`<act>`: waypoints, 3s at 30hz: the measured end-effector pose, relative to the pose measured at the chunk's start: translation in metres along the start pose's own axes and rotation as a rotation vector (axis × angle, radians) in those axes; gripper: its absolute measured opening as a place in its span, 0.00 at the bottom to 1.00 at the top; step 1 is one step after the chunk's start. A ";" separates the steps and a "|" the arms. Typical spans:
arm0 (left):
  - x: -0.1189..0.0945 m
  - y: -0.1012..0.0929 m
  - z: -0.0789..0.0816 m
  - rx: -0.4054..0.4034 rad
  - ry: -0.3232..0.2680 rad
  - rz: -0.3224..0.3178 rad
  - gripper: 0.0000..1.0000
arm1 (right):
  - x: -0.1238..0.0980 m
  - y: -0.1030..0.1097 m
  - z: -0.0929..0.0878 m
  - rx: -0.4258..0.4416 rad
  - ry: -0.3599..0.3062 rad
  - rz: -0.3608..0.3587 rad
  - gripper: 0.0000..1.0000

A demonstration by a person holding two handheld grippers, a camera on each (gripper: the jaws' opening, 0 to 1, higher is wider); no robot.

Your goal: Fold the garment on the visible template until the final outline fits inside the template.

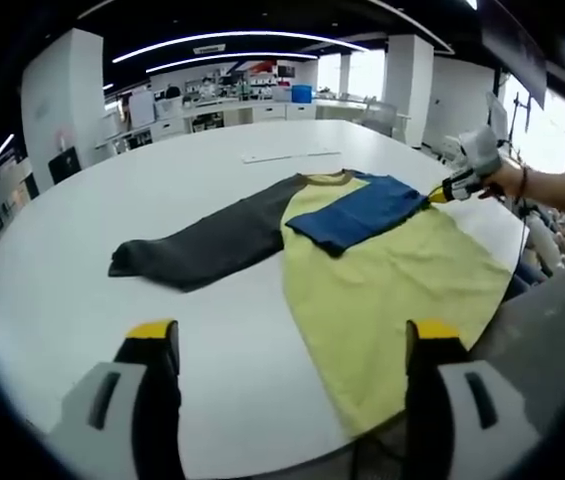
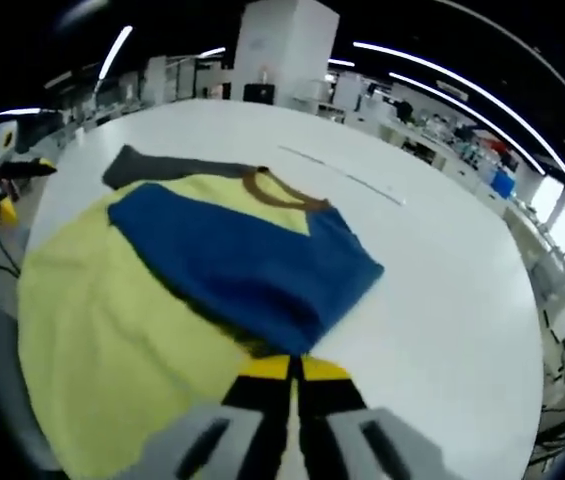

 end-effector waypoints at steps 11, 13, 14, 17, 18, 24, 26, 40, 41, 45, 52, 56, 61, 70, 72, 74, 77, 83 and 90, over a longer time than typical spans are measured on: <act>0.000 0.001 -0.001 0.003 0.006 -0.001 0.89 | -0.002 0.013 -0.006 -0.043 0.022 0.016 0.00; 0.000 0.002 -0.002 0.006 0.009 0.003 0.89 | -0.003 0.014 -0.006 -0.067 0.036 0.018 0.00; 0.000 0.002 -0.002 0.006 0.009 0.004 0.89 | -0.001 0.012 -0.006 -0.081 0.038 0.015 0.00; 0.000 -0.001 -0.002 0.006 0.010 0.002 0.89 | -0.003 0.008 -0.008 -0.058 0.047 -0.006 0.00; 0.000 -0.002 -0.001 0.006 0.011 0.003 0.89 | -0.004 0.007 -0.007 -0.042 0.045 -0.013 0.00; -0.001 -0.001 -0.001 0.007 0.009 0.005 0.89 | -0.006 0.008 -0.008 0.002 0.046 -0.026 0.00; -0.001 0.002 -0.003 0.006 0.011 0.006 0.89 | -0.006 0.006 -0.007 0.036 0.022 -0.040 0.05; -0.001 0.003 -0.003 0.006 0.021 0.015 0.89 | 0.006 0.001 -0.018 0.211 -0.002 -0.106 0.00; -0.001 0.003 -0.003 0.006 0.024 0.018 0.89 | 0.007 0.000 -0.018 0.215 -0.005 -0.109 0.00; -0.001 0.002 -0.002 0.001 0.023 0.020 0.89 | 0.011 -0.004 -0.015 0.239 -0.003 -0.121 0.00; 0.002 0.004 -0.003 -0.003 0.030 0.029 0.90 | 0.015 -0.010 -0.013 0.246 0.005 -0.147 0.00; 0.002 0.008 -0.001 -0.010 0.022 0.038 0.90 | 0.017 -0.014 -0.012 0.262 0.017 -0.141 0.00; 0.003 0.012 0.000 -0.031 0.019 0.047 0.90 | 0.014 -0.011 -0.013 0.288 0.030 -0.132 0.00; 0.003 0.024 0.008 -0.055 0.006 0.068 0.91 | 0.008 -0.009 -0.013 0.317 0.031 -0.113 0.15; 0.003 0.025 0.011 -0.064 0.002 0.072 0.91 | 0.005 -0.008 -0.009 0.369 -0.010 -0.087 0.28; 0.003 0.028 0.012 -0.072 0.000 0.078 0.92 | 0.002 -0.007 -0.007 0.380 -0.027 -0.074 0.38; 0.006 0.037 0.014 -0.080 0.001 0.085 0.92 | -0.008 -0.006 0.003 0.400 -0.083 -0.051 0.53; 0.010 0.055 0.022 -0.120 -0.022 0.094 0.91 | -0.023 -0.006 0.013 0.387 -0.131 -0.025 0.75; 0.018 0.075 0.028 -0.142 -0.025 0.134 0.90 | -0.043 0.004 0.024 0.361 -0.173 0.026 0.94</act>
Point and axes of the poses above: the point that each gripper's makers call its tool centre point, and the gripper's own axes: x roughly forward along the fingers, y roughly to its left, z roughly out of its top, the point moved 7 cm from there along -x, roughly backward along the fingers, and after that the axes turned 8 degrees about -x, right-handed, at the moved point
